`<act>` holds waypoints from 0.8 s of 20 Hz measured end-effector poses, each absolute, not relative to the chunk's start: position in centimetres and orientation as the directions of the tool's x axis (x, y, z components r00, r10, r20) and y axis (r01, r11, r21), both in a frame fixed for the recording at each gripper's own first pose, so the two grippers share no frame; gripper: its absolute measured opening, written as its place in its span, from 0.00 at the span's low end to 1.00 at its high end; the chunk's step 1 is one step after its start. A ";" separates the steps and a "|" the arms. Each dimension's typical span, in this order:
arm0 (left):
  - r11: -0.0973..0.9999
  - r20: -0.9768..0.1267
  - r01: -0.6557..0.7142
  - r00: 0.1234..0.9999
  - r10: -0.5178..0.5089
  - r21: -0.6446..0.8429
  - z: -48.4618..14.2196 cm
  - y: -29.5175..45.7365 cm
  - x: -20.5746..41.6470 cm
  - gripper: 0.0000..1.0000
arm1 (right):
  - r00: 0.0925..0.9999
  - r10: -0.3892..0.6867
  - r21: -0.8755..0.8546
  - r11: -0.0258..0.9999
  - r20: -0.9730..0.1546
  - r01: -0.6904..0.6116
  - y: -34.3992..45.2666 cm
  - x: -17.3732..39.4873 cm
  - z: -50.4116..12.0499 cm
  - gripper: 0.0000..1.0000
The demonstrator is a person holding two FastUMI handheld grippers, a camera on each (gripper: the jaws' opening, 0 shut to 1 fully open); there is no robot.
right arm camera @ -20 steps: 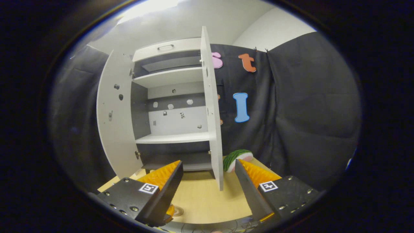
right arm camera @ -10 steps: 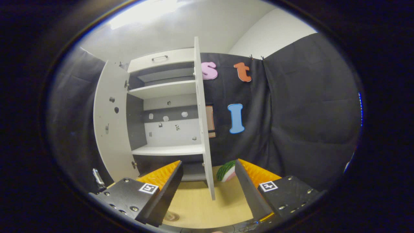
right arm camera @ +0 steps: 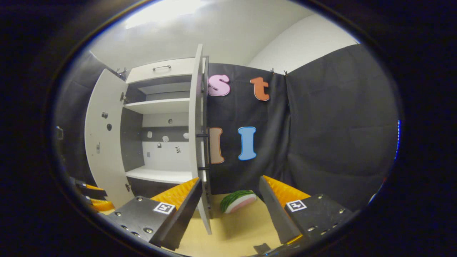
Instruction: Grasp the bottle in the cabinet with the left hand and place it on the coaster, then close the right door with the right hand and the left door with the left hand.
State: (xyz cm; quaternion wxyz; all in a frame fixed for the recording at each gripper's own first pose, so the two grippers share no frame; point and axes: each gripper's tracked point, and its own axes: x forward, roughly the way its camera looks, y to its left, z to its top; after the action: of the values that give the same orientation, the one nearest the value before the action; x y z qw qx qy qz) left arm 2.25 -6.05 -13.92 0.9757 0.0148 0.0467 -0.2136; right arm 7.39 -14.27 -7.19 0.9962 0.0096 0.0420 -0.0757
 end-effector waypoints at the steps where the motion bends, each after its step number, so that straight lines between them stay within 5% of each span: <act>1: 0.906 -0.078 0.423 0.904 -0.421 0.010 -12.3 -5.8 2.6 0.99 | 0.979 -0.180 0.014 0.983 -0.099 0.183 -15.6 8.2 -7.4 0.97; 4: 0.906 -0.033 0.423 0.906 -0.422 0.009 -8.1 -4.7 4.0 0.99 | 0.953 -0.278 -0.002 0.960 -0.123 0.280 -19.8 10.6 -7.6 0.98; 8: 0.919 0.037 0.391 0.919 -0.393 0.041 -5.4 -2.4 5.9 0.98 | 0.958 -0.267 0.028 0.962 -0.101 0.271 -21.6 14.9 -6.7 0.98; 16: 0.911 -0.066 0.411 0.910 -0.408 0.028 -9.3 -1.4 7.5 0.98 | 0.953 -0.270 0.087 0.955 -0.135 0.283 -22.4 24.2 -6.9 0.97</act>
State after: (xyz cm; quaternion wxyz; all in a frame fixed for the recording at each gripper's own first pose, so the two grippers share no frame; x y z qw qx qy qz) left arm 7.49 -1.38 -9.29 0.9771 0.0209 0.0293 -0.2095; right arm 24.22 -22.42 -6.91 0.9868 0.0527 0.0610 -0.1403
